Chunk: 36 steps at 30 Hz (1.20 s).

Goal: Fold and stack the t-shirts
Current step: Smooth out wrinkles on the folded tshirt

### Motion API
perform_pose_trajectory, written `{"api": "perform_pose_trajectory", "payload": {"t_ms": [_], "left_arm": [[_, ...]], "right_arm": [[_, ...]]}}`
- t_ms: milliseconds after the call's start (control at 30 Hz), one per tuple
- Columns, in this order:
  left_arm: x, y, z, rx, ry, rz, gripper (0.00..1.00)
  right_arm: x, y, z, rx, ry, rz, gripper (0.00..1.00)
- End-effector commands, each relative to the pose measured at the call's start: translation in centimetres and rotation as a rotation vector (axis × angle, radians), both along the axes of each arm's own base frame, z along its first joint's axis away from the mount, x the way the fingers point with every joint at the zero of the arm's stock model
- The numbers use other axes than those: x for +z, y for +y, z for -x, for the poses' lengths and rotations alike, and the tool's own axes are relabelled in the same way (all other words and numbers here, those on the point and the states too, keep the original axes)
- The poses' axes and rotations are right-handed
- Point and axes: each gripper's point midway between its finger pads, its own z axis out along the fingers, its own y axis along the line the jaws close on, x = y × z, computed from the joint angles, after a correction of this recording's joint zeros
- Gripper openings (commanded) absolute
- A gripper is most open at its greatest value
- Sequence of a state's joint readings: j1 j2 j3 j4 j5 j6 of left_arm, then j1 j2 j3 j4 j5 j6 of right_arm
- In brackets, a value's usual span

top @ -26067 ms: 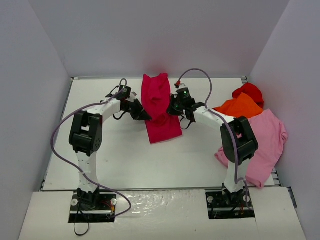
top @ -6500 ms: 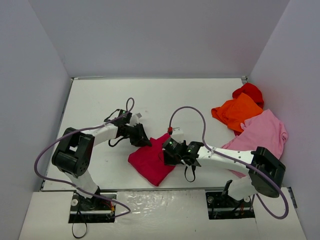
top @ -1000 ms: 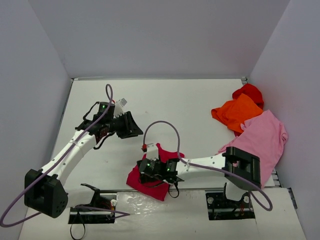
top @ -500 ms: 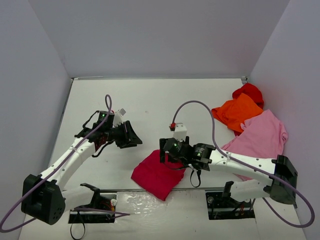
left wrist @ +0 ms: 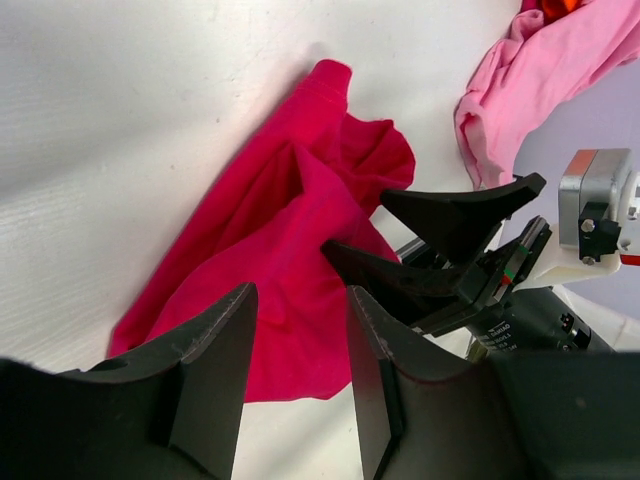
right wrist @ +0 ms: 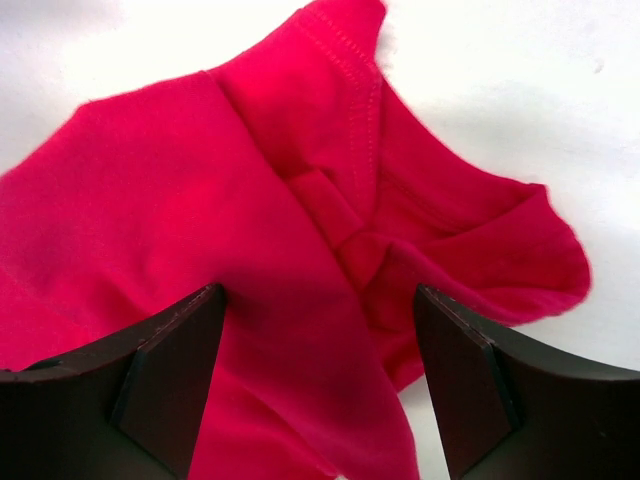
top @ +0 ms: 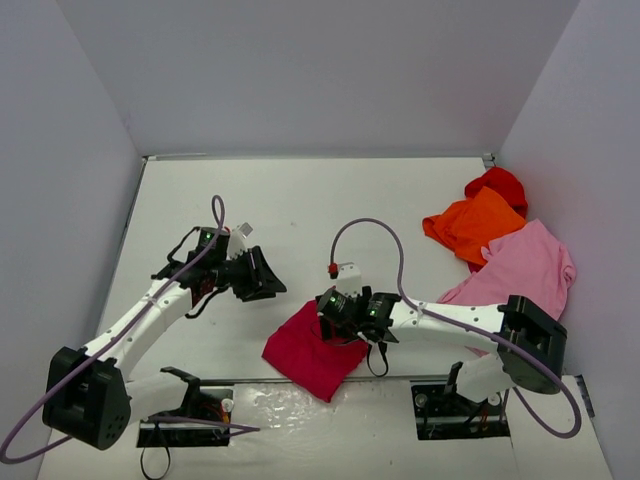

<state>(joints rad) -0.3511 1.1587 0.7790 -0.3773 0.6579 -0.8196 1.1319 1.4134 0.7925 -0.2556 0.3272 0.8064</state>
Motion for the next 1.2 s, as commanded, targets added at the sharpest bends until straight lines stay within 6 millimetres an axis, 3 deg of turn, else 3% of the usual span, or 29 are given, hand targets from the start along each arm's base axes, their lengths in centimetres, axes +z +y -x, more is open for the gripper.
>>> {"api": "perform_pose_trajectory", "payload": {"t_ms": [0,167,267,300,400,433,500,667,867,900,1000,1067,1167], "left_arm": [[0.9,-0.5,-0.8,-0.002,-0.043,0.035,0.37],[0.3,-0.6,-1.0,-0.005,-0.033,0.033,0.37],[0.0,-0.6,-1.1,-0.007,-0.03,0.027,0.37],[-0.1,-0.6,-1.1,-0.008,-0.028,0.027,0.37],[-0.8,-0.8,-1.3,-0.009,-0.009,0.027,0.37],[-1.0,-0.8,-1.3,-0.011,-0.003,0.029,0.37],[-1.2,-1.0,-1.4,-0.015,-0.002,0.034,0.37],[-1.4,-1.3,-1.8,-0.025,-0.008,0.04,0.37],[-2.0,-2.7,-4.7,-0.054,-0.024,0.048,0.37],[-2.0,-3.4,-5.2,-0.065,-0.018,0.072,0.37],[-0.5,-6.2,-6.9,-0.107,-0.048,0.182,0.37],[-0.7,-7.6,-7.5,-0.128,-0.048,0.192,0.37],[-1.0,-10.1,-8.1,-0.173,-0.05,0.206,0.37]], "right_arm": [[0.3,2.0,-0.8,0.033,-0.022,-0.036,0.69],[0.3,3.1,-0.7,0.056,0.001,-0.05,0.6],[0.4,3.3,-0.5,0.058,0.012,-0.06,0.47],[0.4,3.4,-0.4,0.059,0.014,-0.062,0.42],[0.7,3.3,-0.5,0.056,0.012,-0.052,0.11],[0.9,3.2,-0.6,0.052,0.008,-0.047,0.04],[1.5,3.2,-0.9,0.046,-0.008,-0.042,0.0],[3.6,2.6,-1.3,0.045,-0.048,-0.025,0.0],[3.4,1.5,-0.4,0.031,-0.024,-0.031,0.02],[3.2,1.2,-0.1,0.025,-0.017,-0.032,0.07],[2.6,0.6,0.4,0.008,0.003,-0.038,0.36],[2.5,0.5,0.4,-0.003,0.004,-0.038,0.44],[2.2,0.4,0.4,-0.008,-0.002,-0.024,0.48]]}}
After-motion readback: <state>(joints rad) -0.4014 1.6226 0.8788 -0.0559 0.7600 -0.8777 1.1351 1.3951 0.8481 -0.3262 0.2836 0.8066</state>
